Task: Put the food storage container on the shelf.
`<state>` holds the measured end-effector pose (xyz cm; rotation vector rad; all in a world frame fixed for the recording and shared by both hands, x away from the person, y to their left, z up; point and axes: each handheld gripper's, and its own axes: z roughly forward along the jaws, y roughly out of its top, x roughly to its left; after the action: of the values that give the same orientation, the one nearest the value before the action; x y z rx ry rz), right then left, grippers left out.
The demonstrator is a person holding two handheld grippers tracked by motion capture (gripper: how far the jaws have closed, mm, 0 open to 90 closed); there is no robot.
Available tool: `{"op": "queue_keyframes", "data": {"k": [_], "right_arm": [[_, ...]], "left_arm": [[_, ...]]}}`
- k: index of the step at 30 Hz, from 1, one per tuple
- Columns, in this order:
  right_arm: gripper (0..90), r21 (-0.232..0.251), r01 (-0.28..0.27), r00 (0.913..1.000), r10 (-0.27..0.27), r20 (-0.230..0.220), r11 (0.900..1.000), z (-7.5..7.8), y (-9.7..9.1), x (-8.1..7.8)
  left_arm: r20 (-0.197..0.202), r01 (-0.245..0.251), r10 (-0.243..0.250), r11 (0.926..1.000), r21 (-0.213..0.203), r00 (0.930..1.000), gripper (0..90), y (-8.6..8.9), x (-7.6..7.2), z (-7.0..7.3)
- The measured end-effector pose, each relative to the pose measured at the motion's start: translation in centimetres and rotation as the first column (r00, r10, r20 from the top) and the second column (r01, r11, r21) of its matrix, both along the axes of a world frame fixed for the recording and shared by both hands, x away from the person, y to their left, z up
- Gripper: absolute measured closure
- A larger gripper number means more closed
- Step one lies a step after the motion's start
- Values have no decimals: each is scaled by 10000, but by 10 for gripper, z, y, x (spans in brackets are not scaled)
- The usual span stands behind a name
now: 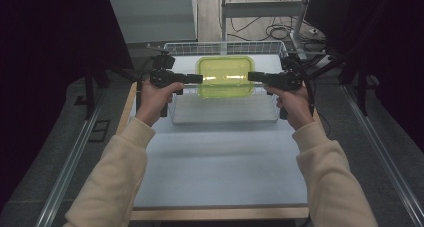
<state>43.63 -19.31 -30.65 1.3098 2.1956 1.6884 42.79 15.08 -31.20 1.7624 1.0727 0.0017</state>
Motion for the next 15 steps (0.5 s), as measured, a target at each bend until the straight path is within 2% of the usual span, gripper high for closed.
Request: {"op": "queue_keyframes", "data": {"k": [10, 15], "right_arm": [[799, 156, 358, 9988, -352, -348, 9992, 0, -1, 22], [798, -94, 547, 9980, -550, -327, 9985, 4, 3, 37]], "left_arm": [[-191, -84, 88, 9997, 231, 9998, 803, -4, 29, 5], [-399, -275, 286, 9993, 272, 9988, 800, -4, 44, 2]]}}
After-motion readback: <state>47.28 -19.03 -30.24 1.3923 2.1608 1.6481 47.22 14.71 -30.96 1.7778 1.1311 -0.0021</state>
